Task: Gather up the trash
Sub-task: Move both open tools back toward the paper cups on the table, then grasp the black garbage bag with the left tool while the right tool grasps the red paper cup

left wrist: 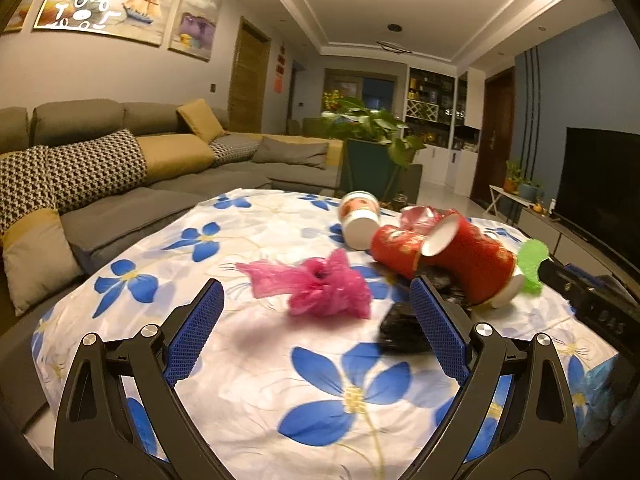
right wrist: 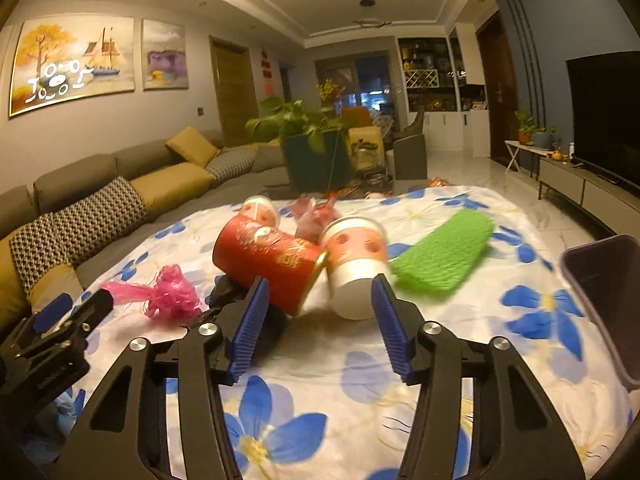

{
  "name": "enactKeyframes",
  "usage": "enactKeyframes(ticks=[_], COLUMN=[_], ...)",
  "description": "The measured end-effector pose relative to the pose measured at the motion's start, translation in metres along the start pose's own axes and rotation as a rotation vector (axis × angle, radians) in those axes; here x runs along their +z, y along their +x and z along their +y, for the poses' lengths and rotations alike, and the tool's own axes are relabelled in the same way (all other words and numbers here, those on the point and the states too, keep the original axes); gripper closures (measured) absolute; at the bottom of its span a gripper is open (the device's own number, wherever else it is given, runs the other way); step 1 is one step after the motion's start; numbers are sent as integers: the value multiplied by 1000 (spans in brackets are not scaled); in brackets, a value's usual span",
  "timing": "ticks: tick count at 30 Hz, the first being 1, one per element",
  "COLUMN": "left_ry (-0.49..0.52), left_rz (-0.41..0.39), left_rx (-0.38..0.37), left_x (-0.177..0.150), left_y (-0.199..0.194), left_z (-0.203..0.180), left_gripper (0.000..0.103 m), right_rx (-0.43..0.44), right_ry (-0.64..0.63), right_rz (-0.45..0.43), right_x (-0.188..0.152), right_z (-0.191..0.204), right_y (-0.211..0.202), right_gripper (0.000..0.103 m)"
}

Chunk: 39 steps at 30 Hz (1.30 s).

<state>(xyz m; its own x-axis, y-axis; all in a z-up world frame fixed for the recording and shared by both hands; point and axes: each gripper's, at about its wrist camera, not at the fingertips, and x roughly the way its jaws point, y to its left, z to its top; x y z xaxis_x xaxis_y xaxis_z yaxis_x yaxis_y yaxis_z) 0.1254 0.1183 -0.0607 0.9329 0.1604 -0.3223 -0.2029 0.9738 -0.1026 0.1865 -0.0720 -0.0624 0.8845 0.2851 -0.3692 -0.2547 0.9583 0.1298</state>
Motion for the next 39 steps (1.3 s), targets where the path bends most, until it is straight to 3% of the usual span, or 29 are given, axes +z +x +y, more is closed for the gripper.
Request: enactKeyframes(ticks=[7,12,17,23,30,39], left_ry=[-2,-1,-3,-14,-7,20], left_rz=[1,4,15,23,25,22], left_rx=[2,-9,-22,-34,-56,-145], left_x=[0,0,-1,-1,-2,0], left_y=[10,14,17,18,16,10], left_z=[5,5,5,6,1,-18], left_gripper=[11,11,11,11,11,11], right_rx=[57,101,143,191,208,145], right_ry=[28,28,21,9,-8,-9], right_rz=[71,70,60,42,2,-65], right_x=[-3,0,0,2,6,13], right_z=[3,9,14,21,26,13], right_y=[29,32,30,24,9,-21], right_gripper=[57,63,85,97,99,100])
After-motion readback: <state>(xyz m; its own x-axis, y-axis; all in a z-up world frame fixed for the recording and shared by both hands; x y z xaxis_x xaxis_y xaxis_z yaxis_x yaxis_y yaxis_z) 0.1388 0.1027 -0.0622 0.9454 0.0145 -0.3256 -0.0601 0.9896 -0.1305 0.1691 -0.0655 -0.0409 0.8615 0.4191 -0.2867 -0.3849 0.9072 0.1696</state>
